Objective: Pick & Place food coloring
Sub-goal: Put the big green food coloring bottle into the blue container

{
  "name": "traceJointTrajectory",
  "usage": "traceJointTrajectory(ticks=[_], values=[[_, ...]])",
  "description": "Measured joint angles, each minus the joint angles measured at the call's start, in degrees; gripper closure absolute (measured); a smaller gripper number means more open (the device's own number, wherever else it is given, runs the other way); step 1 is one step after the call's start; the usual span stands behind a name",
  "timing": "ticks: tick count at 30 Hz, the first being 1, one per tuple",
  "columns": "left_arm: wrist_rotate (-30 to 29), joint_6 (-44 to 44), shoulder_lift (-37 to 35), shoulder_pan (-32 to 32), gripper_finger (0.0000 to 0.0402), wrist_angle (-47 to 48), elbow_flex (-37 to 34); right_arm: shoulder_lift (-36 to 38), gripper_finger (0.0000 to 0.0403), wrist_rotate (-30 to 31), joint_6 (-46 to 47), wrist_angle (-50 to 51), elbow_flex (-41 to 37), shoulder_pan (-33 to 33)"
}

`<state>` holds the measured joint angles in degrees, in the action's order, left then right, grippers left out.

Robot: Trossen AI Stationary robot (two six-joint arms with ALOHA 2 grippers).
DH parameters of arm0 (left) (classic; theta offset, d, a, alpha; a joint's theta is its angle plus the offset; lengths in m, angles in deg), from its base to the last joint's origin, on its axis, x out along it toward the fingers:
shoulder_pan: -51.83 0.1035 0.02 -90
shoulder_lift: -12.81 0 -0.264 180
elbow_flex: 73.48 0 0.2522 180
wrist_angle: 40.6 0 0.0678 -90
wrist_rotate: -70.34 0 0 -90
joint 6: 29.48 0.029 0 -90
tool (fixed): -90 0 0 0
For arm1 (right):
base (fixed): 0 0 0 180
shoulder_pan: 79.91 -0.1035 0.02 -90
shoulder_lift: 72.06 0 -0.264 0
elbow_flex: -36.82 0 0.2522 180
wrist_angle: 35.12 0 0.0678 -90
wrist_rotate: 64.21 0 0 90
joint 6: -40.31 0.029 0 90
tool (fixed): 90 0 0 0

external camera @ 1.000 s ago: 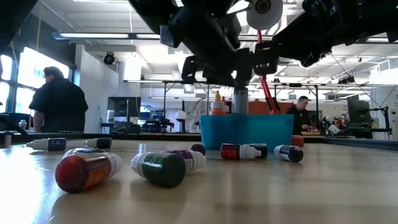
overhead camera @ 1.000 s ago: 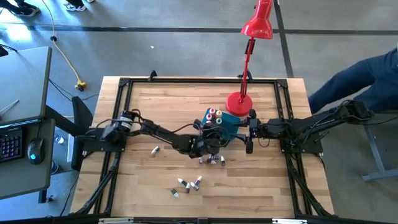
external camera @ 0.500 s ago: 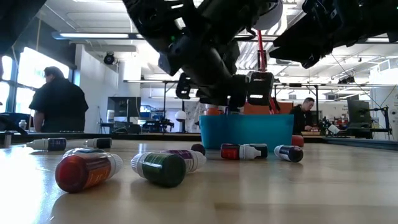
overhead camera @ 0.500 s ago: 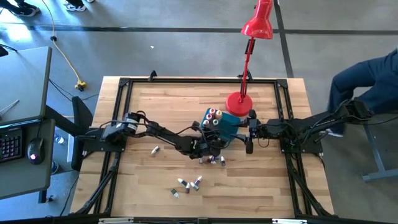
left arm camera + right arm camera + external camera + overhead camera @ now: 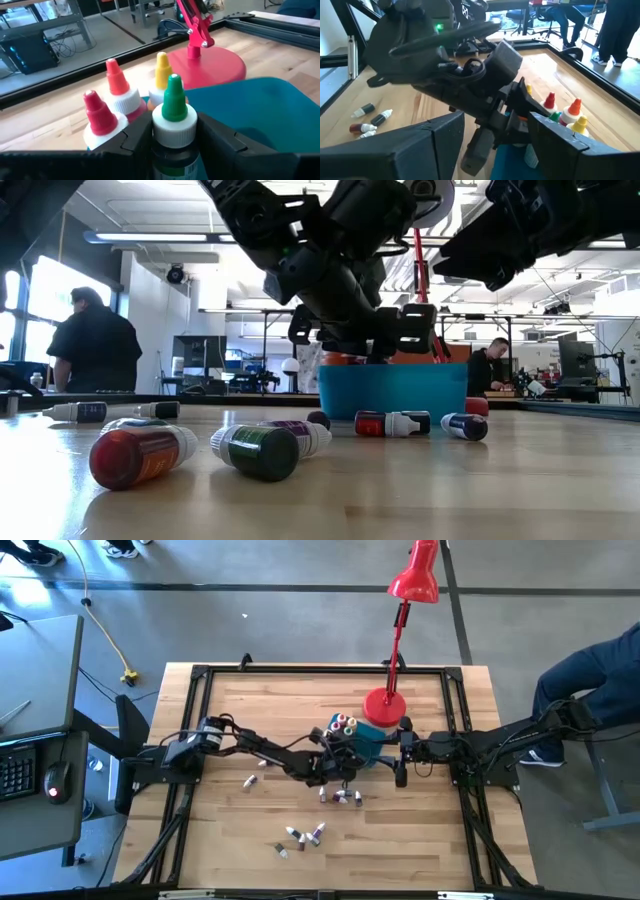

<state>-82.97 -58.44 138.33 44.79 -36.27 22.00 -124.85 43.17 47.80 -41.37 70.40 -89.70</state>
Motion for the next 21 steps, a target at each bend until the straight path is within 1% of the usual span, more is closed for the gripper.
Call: traceJointTrajectory(ticks=[11, 15, 21], values=[[-0.2, 0.8, 0.0, 0.03, 0.0261, 0.11, 0.0, 0.0, 0.019, -0.36, 0.0, 0.52, 0.0, 0.0], [-0.22, 2.66, 0.0, 0.03, 0.0261, 0.13, 0.0, 0.0, 0.0191, -2.17, 0.0, 0.52, 0.0, -0.01], [0.81, 2.86, -0.02, 0.03, 0.026, 0.13, 0.0, 0.0, 0.0191, -4.1, 0.0, 0.53, 0.0, -0.01]])
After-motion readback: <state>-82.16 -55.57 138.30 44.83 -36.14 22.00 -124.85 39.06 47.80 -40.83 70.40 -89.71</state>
